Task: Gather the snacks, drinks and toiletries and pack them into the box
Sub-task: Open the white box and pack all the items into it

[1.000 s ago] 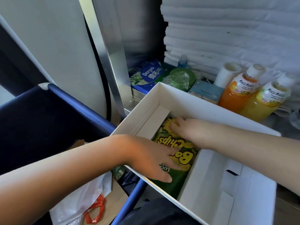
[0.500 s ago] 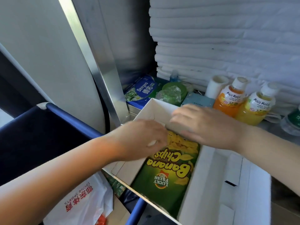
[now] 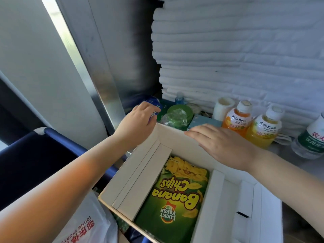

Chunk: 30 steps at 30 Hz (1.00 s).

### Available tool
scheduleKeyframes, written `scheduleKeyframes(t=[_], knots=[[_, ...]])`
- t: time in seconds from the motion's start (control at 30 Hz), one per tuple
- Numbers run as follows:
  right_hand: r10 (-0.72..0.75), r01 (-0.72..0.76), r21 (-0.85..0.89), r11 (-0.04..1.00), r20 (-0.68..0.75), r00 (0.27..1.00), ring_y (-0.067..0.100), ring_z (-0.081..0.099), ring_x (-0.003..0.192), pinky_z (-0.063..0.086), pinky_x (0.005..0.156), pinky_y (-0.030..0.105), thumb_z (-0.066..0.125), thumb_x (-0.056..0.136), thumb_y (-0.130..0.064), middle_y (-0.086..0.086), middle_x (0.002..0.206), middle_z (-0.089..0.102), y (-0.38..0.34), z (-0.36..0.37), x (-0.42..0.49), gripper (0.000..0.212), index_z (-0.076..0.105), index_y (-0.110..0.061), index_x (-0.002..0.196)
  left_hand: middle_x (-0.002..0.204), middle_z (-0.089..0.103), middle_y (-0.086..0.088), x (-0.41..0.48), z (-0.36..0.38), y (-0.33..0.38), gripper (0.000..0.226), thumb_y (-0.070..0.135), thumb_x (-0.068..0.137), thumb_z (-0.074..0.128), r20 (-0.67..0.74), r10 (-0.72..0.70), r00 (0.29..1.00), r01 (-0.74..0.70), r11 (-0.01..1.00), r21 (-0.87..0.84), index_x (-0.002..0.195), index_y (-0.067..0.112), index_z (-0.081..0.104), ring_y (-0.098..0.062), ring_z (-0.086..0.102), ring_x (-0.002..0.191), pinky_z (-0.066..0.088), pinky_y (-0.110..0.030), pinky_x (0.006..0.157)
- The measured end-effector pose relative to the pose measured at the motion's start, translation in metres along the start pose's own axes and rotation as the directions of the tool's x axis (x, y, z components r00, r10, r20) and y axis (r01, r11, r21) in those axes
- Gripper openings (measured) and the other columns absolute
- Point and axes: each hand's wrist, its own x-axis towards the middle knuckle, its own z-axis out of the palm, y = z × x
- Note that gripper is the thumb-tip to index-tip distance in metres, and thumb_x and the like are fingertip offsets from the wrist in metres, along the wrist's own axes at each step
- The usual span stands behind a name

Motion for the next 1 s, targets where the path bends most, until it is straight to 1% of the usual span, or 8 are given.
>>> scheduleKeyframes(t=[0.13,0.23,0.37,0.57,0.67,0.77,0.87,1.0], knots=[[-0.003,0.003,0.014,1.0,-0.016,1.0,0.017,0.052,0.113,0.055,0.076,0.03,0.064,0.082,0.0,0.003,0.127,0.053,0.0,0.0,0.0,0.061,0.042,-0.012,0.138,0.137,0.042,-0.008,0.046,0.022,-0.019,0.045,0.026,0.095,0.049,0.085,-0.19,0.978,0.182,0.978,0.098,0.137,0.016,0.041,-0.027,0.043,0.121,0.042,-0.038,0.094],[0.004,-0.003,0.025,1.0,-0.014,1.0,0.016,0.053,0.112,0.055,0.076,0.029,0.064,0.083,-0.002,0.002,0.126,0.054,0.001,-0.001,-0.001,0.061,0.042,-0.013,0.139,0.142,0.035,-0.011,0.065,0.045,-0.031,0.061,0.04,0.092,0.051,0.194,-0.303,0.933,0.253,0.936,0.246,0.142,0.013,0.031,-0.031,0.038,0.126,0.041,-0.044,0.098],[0.009,-0.008,0.037,0.999,-0.012,1.0,0.016,0.054,0.111,0.055,0.075,0.029,0.065,0.082,-0.002,0.001,0.125,0.054,0.001,-0.001,-0.001,0.063,0.042,-0.014,0.139,0.152,0.019,-0.012,0.075,0.07,-0.038,0.078,0.057,0.088,0.047,0.28,-0.389,0.878,0.27,0.884,0.381,0.147,0.015,0.018,-0.033,0.022,0.137,0.027,-0.048,0.106],[0.006,-0.005,0.046,0.999,-0.018,1.0,0.013,0.055,0.108,0.054,0.074,0.022,0.068,0.08,-0.003,-0.001,0.122,0.056,0.001,-0.001,-0.001,0.063,0.045,-0.014,0.138,0.156,0.008,-0.011,0.073,0.087,-0.043,0.081,0.067,0.088,0.033,0.272,-0.476,0.837,0.303,0.815,0.494,0.149,0.02,0.01,-0.038,0.018,0.137,0.028,-0.049,0.104],[0.007,-0.006,0.059,0.998,-0.012,1.0,0.014,0.055,0.107,0.054,0.074,0.024,0.067,0.08,-0.003,-0.001,0.122,0.055,0.002,-0.001,-0.001,0.063,0.045,-0.014,0.138,0.157,0.003,-0.011,0.072,0.092,-0.048,0.086,0.074,0.085,0.026,0.263,-0.513,0.817,0.337,0.796,0.503,0.15,0.022,0.004,-0.039,0.013,0.139,0.021,-0.053,0.107],[0.011,-0.009,0.069,0.998,-0.019,1.0,0.014,0.054,0.107,0.054,0.073,0.026,0.066,0.081,-0.003,0.0,0.122,0.056,0.001,-0.002,-0.001,0.062,0.044,-0.014,0.138,0.156,0.007,-0.011,0.072,0.097,-0.05,0.087,0.074,0.084,0.026,0.251,-0.529,0.81,0.371,0.795,0.479,0.15,0.023,0.002,-0.039,0.015,0.138,0.018,-0.055,0.108],[0.014,-0.012,0.074,0.997,-0.024,1.0,0.014,0.055,0.107,0.054,0.073,0.025,0.065,0.082,-0.004,0.0,0.121,0.056,0.002,-0.001,0.0,0.06,0.044,-0.015,0.138,0.152,0.012,-0.011,0.075,0.099,-0.053,0.088,0.075,0.082,0.031,0.245,-0.528,0.813,0.403,0.814,0.418,0.149,0.025,0.005,-0.04,0.018,0.136,0.02,-0.054,0.108],[0.019,-0.017,0.088,0.996,-0.02,1.0,0.014,0.054,0.108,0.054,0.074,0.026,0.062,0.085,-0.006,0.0,0.122,0.055,0.002,-0.001,0.0,0.058,0.042,-0.016,0.139,0.145,0.017,-0.012,0.075,0.098,-0.055,0.089,0.073,0.079,0.043,0.173,-0.506,0.845,0.431,0.836,0.338,0.147,0.024,0.012,-0.038,0.026,0.127,0.028,-0.051,0.101]])
